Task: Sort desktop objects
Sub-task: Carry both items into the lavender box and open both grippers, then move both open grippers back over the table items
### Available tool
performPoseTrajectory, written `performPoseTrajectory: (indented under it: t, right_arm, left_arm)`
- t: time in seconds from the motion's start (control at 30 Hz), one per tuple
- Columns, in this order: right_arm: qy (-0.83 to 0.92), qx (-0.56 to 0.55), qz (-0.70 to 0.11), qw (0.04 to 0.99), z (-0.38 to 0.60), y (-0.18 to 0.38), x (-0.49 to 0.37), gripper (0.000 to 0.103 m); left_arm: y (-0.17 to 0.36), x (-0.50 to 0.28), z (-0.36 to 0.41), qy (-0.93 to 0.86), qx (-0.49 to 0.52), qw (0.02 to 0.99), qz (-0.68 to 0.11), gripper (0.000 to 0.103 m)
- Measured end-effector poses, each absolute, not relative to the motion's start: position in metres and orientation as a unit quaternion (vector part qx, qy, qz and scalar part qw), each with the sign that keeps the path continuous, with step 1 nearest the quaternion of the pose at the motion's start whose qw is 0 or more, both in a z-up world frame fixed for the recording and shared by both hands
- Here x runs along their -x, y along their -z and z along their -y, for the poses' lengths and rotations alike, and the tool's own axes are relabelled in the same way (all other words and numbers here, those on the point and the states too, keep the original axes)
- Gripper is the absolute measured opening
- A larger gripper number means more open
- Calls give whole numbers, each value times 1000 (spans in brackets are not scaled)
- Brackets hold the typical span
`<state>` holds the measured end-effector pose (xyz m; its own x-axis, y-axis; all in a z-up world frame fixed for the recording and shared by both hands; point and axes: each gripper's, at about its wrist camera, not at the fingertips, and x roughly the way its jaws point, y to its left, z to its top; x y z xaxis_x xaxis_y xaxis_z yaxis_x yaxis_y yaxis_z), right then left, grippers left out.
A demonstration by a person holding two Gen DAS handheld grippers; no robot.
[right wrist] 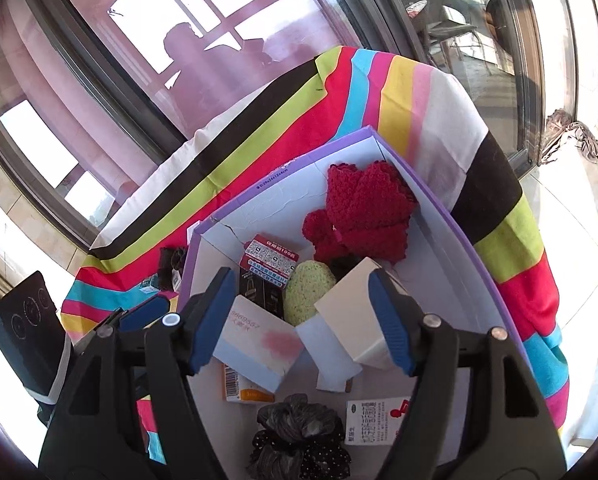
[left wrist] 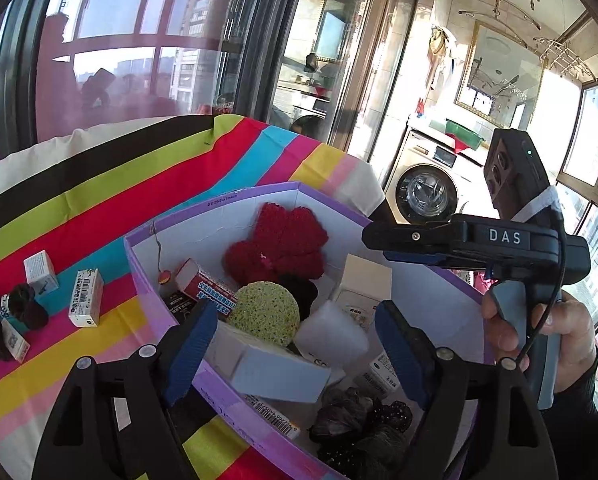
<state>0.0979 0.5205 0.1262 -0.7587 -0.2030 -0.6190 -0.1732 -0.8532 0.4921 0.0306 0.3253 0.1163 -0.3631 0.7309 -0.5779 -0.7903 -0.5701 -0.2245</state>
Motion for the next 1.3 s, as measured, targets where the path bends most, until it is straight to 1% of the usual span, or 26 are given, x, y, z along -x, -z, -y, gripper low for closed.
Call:
performPoseTrajectory:
  t: [0.37,0.7,0.8,0.9,0.97,1.0,1.03,1.13,1.3]
  right_arm:
    - [902,-349,253,27,-500,-130,-96,71]
    - [907,-354,222,50,-467,-143,-80,72]
    - [909,-355,210,63,-453,-149,-72,76]
    - [910,-359,192,77,-435,-157,-62,78]
    - [909,-365,178,90,-421,-162,-54,83]
    - [909,-368,170,93,-414,-165,-50,88]
    - [911,-369,160,94,-406,-167,-46,90]
    - [912,-375,128,109,-384,-172,-32,91]
    - [903,-396,105,132,-353,-171,-7,92]
  left_arm:
    - [-106,-14,-274,-851,331,407,-14,82]
    - [-78,21,-184,-885,352,305,24,82]
    - [-73,38,-148,-898,354,260,34,82]
    - [-68,55,-116,-907,357,222,38,83]
    - [-62,66,-98,-910,363,197,34,84]
    - [-60,72,-90,-911,367,187,32,84]
    - [-57,79,-81,-911,370,178,33,84]
    - [-50,98,-60,-909,386,150,41,85]
    - [-34,132,-39,-904,405,127,39,85]
